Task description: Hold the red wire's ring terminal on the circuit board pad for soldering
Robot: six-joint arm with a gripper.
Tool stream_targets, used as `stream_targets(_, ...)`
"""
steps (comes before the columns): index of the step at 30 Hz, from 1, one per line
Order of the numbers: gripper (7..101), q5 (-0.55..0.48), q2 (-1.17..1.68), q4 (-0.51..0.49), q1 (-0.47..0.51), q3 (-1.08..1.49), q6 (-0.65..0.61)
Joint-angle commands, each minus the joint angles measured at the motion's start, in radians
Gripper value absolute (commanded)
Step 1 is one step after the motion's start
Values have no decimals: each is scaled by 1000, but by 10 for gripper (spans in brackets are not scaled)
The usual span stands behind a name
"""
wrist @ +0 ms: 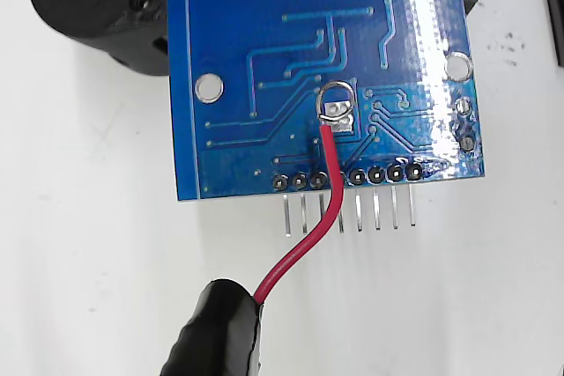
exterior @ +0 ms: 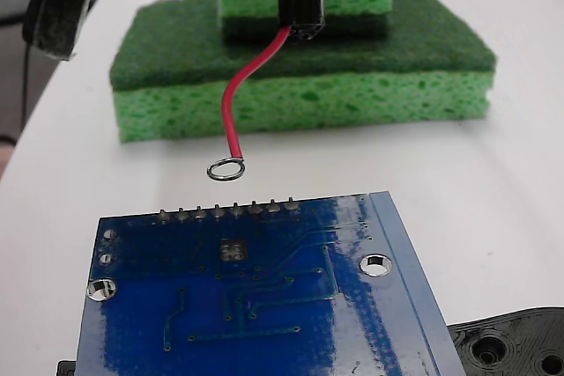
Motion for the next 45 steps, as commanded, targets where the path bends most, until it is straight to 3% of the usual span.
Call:
stream_targets(1,1003,-15,5,0,0,-9,5)
stream_targets(45,1003,-32,-63,17,11,-44,18)
